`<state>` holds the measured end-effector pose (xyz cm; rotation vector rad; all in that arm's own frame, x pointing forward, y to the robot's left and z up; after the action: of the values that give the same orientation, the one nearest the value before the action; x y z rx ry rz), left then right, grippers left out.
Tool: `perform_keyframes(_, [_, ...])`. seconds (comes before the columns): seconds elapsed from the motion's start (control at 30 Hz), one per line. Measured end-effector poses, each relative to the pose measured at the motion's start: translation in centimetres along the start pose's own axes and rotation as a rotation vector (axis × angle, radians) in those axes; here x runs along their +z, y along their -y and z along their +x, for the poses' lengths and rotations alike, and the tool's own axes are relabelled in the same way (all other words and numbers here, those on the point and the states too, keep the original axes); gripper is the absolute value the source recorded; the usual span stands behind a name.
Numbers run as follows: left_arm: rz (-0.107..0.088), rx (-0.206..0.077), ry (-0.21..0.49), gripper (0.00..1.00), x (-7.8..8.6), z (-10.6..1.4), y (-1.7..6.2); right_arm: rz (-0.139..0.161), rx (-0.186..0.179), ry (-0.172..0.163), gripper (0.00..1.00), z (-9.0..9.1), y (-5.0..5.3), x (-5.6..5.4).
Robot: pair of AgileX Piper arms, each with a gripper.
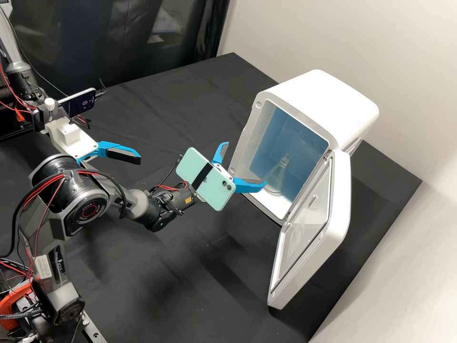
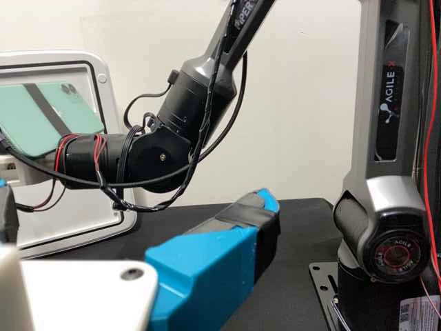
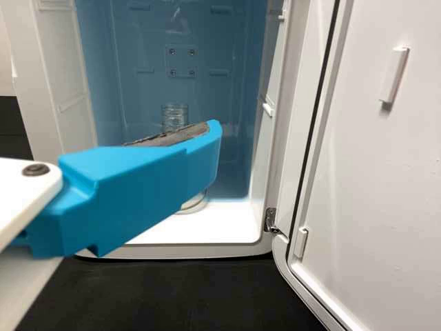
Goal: Take the flask out of the incubator
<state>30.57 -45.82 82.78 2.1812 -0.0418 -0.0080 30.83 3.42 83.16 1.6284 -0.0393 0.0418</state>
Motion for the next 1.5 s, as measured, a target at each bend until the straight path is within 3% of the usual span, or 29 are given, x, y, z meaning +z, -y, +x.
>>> perform_keyframes(0.37, [0.0, 0.0, 0.0, 1.0, 0.0, 0.0, 0.0, 0.0, 0.0, 0.0, 1.0, 0.0, 0.0, 0.0])
perform_keyframes(0.6, [0.001, -0.021, -0.024, 1.0, -0.8, 0.7, 0.75, 0.0, 0.0, 0.0, 1.0, 0.0, 0.0, 0.0])
perform_keyframes(0.97, [-0.002, -0.08, -0.145, 1.0, -4.8, 1.7, 2.62, -0.001, -0.001, -0.001, 1.0, 0.0, 0.0, 0.0])
perform_keyframes(1.3, [-0.003, -0.094, -0.232, 1.0, -8.0, 1.9, 3.12, -0.001, -0.001, -0.001, 1.0, 0.0, 0.0, 0.0])
perform_keyframes(1.5, [-0.001, -0.089, -0.277, 1.0, -9.7, 1.4, 2.87, -0.001, -0.001, -0.001, 1.0, 0.0, 0.0, 0.0])
